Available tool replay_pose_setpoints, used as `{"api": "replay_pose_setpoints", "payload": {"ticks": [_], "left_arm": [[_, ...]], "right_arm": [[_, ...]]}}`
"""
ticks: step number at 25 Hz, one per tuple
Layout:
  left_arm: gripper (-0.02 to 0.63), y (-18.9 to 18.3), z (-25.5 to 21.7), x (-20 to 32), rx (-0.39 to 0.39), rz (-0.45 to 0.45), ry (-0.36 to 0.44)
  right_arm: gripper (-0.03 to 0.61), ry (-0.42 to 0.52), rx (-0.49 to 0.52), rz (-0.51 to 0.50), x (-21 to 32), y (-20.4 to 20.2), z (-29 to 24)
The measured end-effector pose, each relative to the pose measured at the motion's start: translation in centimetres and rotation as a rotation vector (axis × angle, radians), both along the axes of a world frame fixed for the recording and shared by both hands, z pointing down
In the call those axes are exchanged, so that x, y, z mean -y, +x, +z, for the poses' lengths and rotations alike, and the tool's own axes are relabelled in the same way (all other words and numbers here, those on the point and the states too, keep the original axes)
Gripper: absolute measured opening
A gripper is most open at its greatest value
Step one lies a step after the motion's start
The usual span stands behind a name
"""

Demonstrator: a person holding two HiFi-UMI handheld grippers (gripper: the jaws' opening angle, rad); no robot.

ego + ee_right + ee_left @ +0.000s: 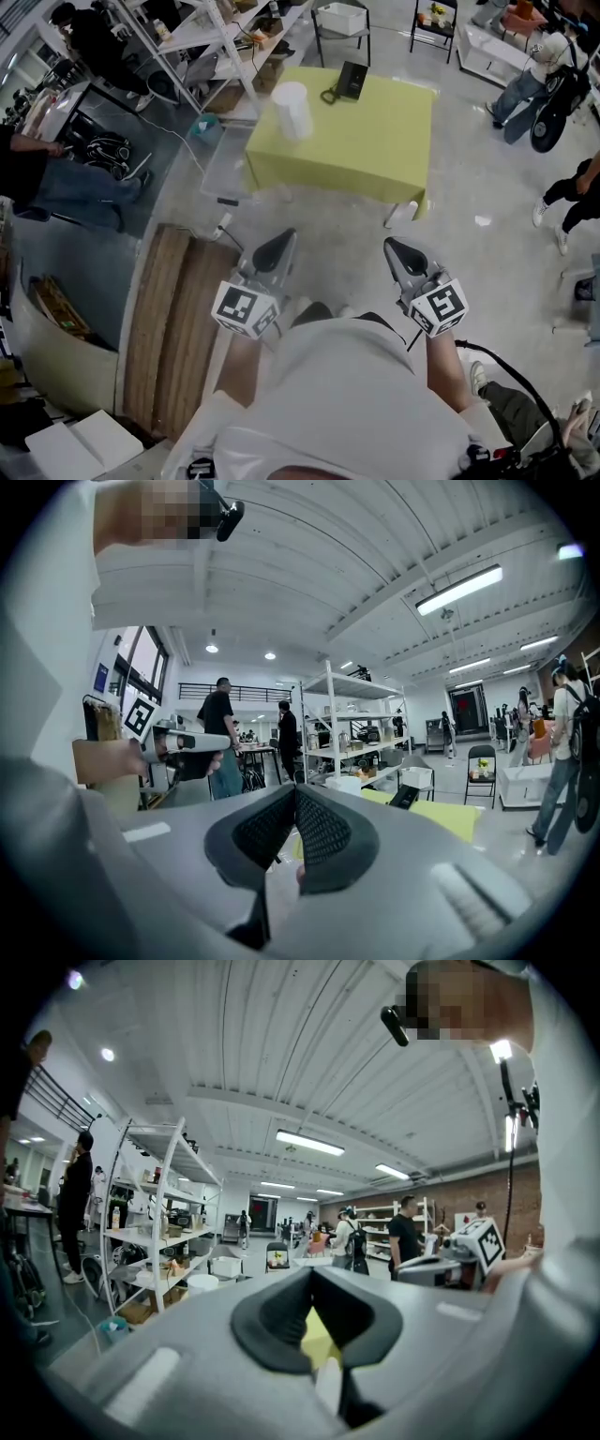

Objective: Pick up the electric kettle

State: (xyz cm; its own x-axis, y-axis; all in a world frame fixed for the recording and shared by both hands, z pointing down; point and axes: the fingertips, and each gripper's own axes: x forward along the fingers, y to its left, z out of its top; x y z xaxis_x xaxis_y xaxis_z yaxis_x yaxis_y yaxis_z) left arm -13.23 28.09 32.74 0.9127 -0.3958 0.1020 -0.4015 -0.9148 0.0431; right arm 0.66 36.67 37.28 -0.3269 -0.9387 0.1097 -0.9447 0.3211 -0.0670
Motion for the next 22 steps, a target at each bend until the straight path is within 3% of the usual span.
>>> {"api": "replay_pose_setpoints", "payload": {"ticks": [11, 22], "left_arm": [[0.005, 1.5, 1.0, 3.0, 0.01, -0.016, -0.003], [0.005, 2.3, 1.7, 11.0, 0.021, 0.003, -0.006]], "right_arm": [[0.017, -0.014, -0.004, -0.027, 2.9, 1.2, 0.9], [0.017, -0.031, -0.003, -0.002, 10.2, 2.0, 1.6]]}}
